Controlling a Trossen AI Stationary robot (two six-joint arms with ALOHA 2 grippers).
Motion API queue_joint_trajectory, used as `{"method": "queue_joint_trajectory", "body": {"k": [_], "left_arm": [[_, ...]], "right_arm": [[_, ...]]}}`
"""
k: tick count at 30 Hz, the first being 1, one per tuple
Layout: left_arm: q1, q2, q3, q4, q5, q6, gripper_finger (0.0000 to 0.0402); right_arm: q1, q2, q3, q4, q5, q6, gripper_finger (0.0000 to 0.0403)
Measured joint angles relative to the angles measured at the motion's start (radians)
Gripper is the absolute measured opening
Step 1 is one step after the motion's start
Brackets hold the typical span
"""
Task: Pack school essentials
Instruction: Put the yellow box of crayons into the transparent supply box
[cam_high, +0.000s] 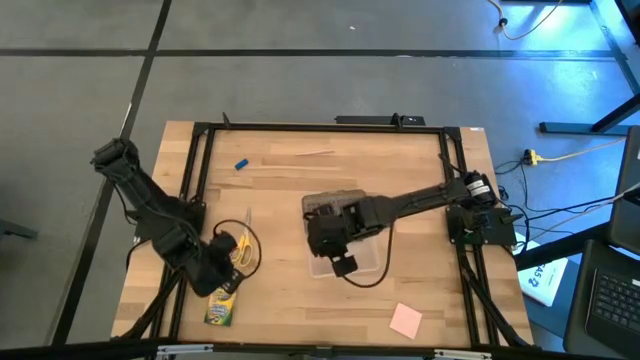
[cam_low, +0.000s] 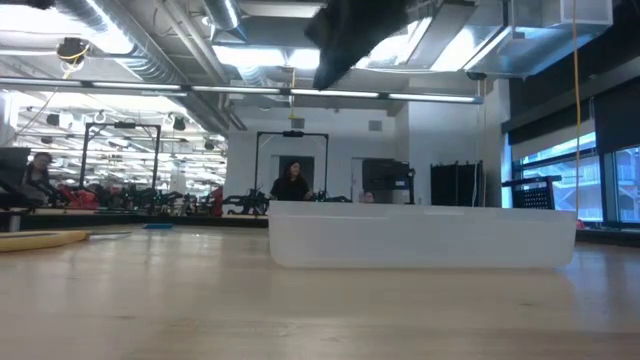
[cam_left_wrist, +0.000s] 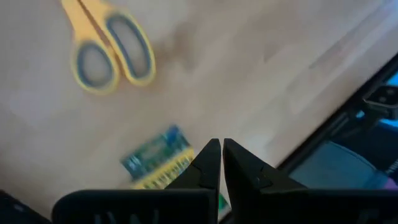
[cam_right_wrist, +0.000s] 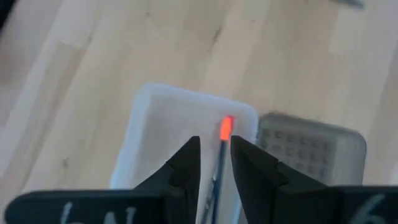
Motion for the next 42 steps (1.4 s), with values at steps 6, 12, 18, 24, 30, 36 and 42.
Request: {"method": "queue_joint_trajectory", "body": {"k": [6,12,18,24,30,36,42], "left_arm": [[-0.087,0.052,0.000,0.097,0.003,-0.108,0.0014],[-0.142,0.110,0.000,0.145,0.007,-0.168,0.0014],[-0.170,0.150,0.000,0.224,0.007,-0.215,0.0014],[-0.202,0.166,0.000,0.222,0.026,-0.245,0.0014],[-0.216,0.166,0.000,0.221,0.019,-0.245,0.0014],[-0.217,0.166,0.000,0.203,0.018,-0.239,0.0014],[-0.216,0.166,0.000,0.198,0.018,-0.237,0.0014]], "right_arm": [[0.026,0.000,0.000,0.151,-0.072,-0.057,0.0092],[0.046,0.000,0.000,0.284,-0.171,-0.140,0.0092],[0.052,0.000,0.000,0.308,-0.170,-0.174,0.0092],[0.051,0.001,0.000,0.331,-0.169,-0.174,0.0092],[0.051,0.001,0.000,0.334,-0.169,-0.172,0.0092],[0.051,0.002,0.000,0.334,-0.169,-0.172,0.0092],[0.051,0.002,0.000,0.334,-0.169,-0.172,0.0092]]}}
